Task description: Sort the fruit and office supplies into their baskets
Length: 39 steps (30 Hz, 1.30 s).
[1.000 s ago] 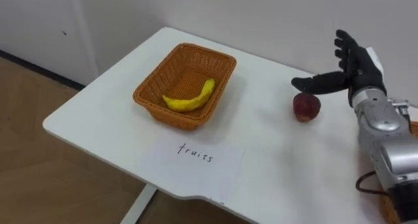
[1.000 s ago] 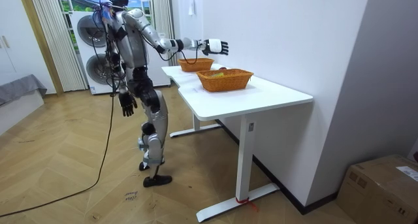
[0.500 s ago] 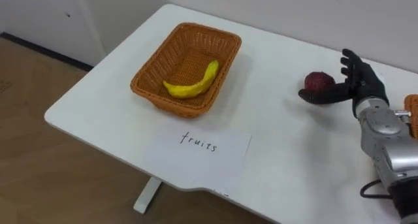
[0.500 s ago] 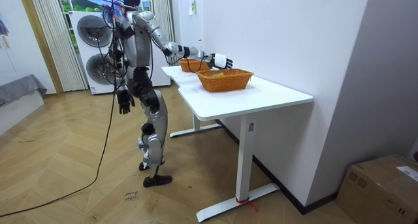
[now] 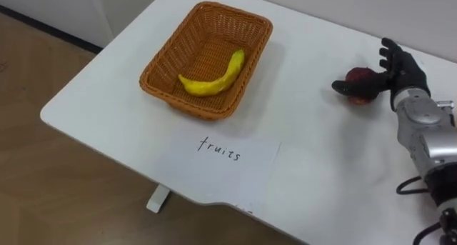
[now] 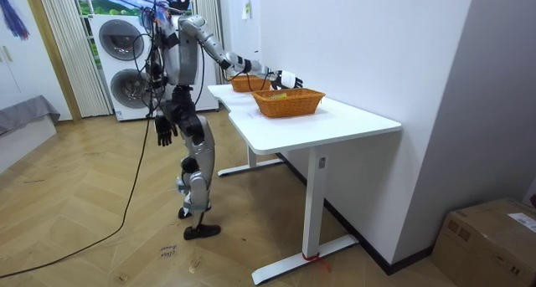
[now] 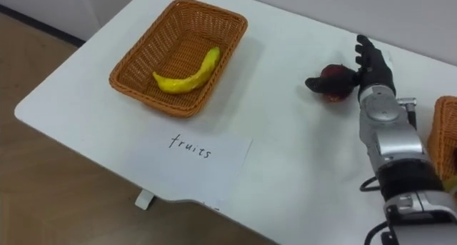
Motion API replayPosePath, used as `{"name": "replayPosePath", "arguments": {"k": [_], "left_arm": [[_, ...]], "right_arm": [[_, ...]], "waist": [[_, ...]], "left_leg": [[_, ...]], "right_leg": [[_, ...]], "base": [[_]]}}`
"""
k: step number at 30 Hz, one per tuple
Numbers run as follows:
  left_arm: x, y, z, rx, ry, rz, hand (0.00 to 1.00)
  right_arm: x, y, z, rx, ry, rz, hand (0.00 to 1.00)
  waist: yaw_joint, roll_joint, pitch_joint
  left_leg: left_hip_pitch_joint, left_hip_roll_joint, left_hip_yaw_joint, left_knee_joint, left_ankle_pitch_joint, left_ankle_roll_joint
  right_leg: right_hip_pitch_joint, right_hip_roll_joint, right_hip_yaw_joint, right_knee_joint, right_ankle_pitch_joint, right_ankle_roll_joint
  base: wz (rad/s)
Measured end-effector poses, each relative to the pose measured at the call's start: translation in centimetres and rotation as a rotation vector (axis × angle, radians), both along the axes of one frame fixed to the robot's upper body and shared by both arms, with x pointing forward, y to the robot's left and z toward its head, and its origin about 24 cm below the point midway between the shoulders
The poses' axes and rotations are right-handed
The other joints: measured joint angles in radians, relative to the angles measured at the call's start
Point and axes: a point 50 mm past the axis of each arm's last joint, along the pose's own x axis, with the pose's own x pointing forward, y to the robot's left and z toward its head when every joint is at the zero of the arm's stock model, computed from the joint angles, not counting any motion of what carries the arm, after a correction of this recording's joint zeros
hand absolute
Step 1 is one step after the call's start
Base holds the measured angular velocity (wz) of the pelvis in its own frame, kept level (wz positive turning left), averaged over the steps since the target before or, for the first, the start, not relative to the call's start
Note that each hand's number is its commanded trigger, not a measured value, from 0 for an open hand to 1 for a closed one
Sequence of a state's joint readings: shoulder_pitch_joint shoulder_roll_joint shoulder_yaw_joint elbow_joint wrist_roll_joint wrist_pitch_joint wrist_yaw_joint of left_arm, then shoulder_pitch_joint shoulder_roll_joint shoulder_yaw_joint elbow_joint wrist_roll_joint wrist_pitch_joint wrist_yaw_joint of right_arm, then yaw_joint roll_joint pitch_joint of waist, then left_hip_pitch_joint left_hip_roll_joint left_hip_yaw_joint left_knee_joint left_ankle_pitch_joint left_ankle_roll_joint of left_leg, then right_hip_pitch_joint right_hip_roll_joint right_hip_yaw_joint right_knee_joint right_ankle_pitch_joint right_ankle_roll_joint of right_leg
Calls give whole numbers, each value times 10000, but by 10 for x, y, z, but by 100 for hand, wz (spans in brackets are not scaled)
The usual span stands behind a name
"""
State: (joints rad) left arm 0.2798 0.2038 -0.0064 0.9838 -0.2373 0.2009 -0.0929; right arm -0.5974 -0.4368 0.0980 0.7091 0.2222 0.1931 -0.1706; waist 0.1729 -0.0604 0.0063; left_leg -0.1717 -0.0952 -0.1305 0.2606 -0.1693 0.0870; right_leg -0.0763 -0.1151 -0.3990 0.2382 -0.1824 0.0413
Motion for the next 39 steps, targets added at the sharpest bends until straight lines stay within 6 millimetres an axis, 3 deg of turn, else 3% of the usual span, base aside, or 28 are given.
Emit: {"name": "replayPosePath", "arguments": {"k": [9, 10, 13, 39], "left_arm": [[14, 0, 1, -160, -628, 582, 0], [16, -1, 1, -162, -646, 468, 0], [19, -1, 1, -92, -712, 360, 0], [36, 1, -2, -62, -659, 263, 0]], "right_arm": [[8, -2, 3, 131, 188, 249, 0], [9, -1, 5, 82, 156, 325, 0], [12, 0, 8, 23, 145, 462, 0], [8, -17, -4, -1214, 822, 885, 0]], "waist": [[4, 0, 87], [1, 25, 139], [0, 69, 173], [308, 38, 169]], "left_leg": [[-265, -4, 52, 1, 4, 9], [-284, -3, 73, 18, 4, 9], [-293, -3, 87, 28, 1, 12], [-277, 27, 188, 82, 9, 20]], "right_leg": [[-298, 0, 130, 2, 0, 0], [-308, -1, 135, 2, 1, -2], [-318, 3, 133, 2, 4, -4], [-396, -37, 142, 176, 40, -35]], "base": [[-1], [0], [0], [-1]]}}
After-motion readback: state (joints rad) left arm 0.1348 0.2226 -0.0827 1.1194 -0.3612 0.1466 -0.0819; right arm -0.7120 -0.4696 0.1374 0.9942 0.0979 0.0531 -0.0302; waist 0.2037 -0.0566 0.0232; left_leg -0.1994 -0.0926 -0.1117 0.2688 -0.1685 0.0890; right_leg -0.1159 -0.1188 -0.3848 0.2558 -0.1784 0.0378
